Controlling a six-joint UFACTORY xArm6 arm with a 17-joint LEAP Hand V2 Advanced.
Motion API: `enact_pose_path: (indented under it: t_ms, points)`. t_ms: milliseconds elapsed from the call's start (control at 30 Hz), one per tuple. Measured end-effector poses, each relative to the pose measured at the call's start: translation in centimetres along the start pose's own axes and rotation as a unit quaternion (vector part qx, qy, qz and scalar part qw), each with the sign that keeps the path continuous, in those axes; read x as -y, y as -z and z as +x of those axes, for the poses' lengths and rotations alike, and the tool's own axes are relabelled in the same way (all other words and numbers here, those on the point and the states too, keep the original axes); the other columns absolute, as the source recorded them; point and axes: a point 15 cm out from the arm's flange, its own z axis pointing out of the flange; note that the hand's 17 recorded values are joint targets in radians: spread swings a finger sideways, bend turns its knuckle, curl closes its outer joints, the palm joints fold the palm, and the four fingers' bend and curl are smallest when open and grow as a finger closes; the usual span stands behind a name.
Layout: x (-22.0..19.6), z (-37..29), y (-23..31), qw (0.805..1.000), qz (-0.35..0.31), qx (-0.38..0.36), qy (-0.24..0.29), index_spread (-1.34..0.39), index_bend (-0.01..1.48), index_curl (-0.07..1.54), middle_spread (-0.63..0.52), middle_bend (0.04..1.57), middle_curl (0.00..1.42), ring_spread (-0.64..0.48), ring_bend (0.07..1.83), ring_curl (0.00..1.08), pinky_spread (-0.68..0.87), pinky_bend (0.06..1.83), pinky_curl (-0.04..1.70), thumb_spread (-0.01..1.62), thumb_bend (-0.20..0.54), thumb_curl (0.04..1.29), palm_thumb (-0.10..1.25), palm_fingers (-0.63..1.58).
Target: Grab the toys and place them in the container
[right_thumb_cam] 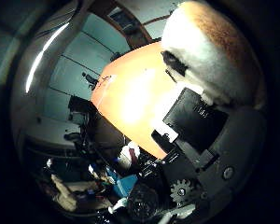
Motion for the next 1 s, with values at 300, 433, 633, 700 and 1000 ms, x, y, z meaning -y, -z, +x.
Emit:
enact_pose_path:
  t_ms: [300, 433, 633, 700, 1000]
  points:
    - [-0.8, 1.2, -0.4, 1.0, -0.019, -0.008, -0.003, -0.39, 0.41, 0.62, -0.16, 0.8, 0.56, -0.2, 1.04, 0.55, -0.09, 0.83, 0.81, 1.12, -0.043, 0.39, 0.54, 0.23]
    - [-1.0, 1.3, -0.4, 1.0, -0.024, -0.009, 0.007, -0.42, 0.36, 0.52, -0.11, 0.64, 0.47, -0.05, 0.85, 0.43, 0.26, 0.77, 0.73, 1.08, -0.036, 0.33, 0.44, 0.15]
    - [-1.3, 2.7, -0.2, 0.999, -0.029, -0.014, 0.006, -0.41, 0.29, 0.44, -0.06, 0.49, 0.39, 0.08, 0.72, 0.34, 0.47, 0.65, 0.61, 1.04, -0.03, 0.29, 0.37, 0.18]
    - [-1.3, 3.4, 0.0, 0.999, -0.027, -0.017, 0.005, -0.41, 0.26, 0.42, -0.06, 0.46, 0.37, 0.1, 0.7, 0.32, 0.49, 0.62, 0.57, 1.03, -0.027, 0.28, 0.36, 0.22]
    - [-1.3, 13.1, 2.5, 0.997, -0.003, -0.054, -0.049, -0.39, 0.19, 0.38, -0.07, 0.42, 0.35, 0.09, 0.62, 0.25, 0.51, 0.5, 0.46, 1.04, -0.023, 0.27, 0.38, 0.34]
